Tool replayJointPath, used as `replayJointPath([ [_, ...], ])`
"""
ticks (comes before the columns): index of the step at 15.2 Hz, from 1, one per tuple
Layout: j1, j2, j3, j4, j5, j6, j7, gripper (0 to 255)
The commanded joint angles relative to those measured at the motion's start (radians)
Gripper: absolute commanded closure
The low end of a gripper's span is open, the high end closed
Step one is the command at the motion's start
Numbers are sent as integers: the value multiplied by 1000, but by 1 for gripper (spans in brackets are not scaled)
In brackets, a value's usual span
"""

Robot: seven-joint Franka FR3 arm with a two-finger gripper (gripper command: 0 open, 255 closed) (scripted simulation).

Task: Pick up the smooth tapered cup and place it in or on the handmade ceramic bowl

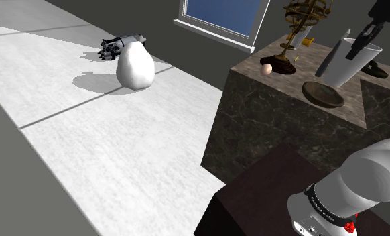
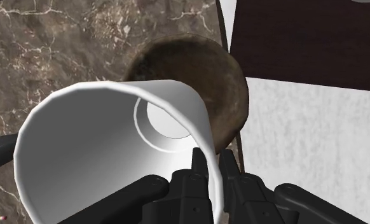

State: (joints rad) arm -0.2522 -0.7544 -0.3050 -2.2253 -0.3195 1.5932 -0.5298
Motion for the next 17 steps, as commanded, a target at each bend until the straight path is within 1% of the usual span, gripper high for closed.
replayJointPath([
  [1,-2,-11,-3,-35,-4,24,5,255],
  [6,-8,-29,-14,-113,-16,84,15,255],
  [14,-8,-30,-14,-115,-17,85,16,255],
  [15,-8,-30,-14,-115,-17,85,16,0],
  [17,-8,-30,-14,-115,-17,85,16,0],
])
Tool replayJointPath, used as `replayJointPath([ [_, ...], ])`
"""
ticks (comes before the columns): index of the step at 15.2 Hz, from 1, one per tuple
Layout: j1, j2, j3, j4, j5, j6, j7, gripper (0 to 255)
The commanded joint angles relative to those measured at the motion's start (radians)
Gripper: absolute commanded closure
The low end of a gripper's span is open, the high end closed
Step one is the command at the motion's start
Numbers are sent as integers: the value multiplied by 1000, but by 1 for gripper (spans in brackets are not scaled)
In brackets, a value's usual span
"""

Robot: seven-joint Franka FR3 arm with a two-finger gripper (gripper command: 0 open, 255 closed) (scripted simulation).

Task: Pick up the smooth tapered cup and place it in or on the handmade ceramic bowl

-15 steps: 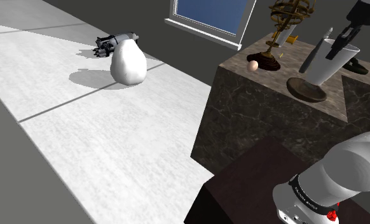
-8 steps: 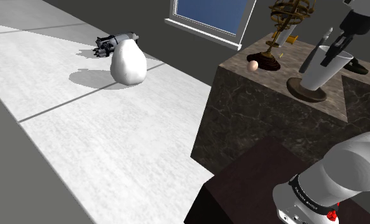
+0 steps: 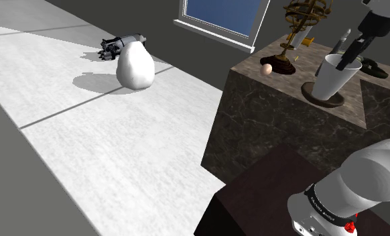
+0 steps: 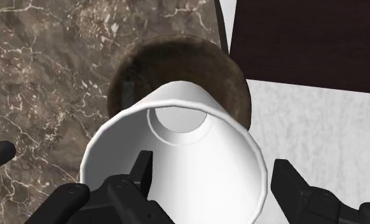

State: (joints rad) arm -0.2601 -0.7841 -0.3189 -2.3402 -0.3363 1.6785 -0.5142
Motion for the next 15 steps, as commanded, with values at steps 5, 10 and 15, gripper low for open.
replayJointPath([
  [5,5,10,17,71,14,-63,-4,0],
  [10,10,23,32,138,26,-118,-9,0],
  [15,9,23,32,138,26,-118,-9,0],
])
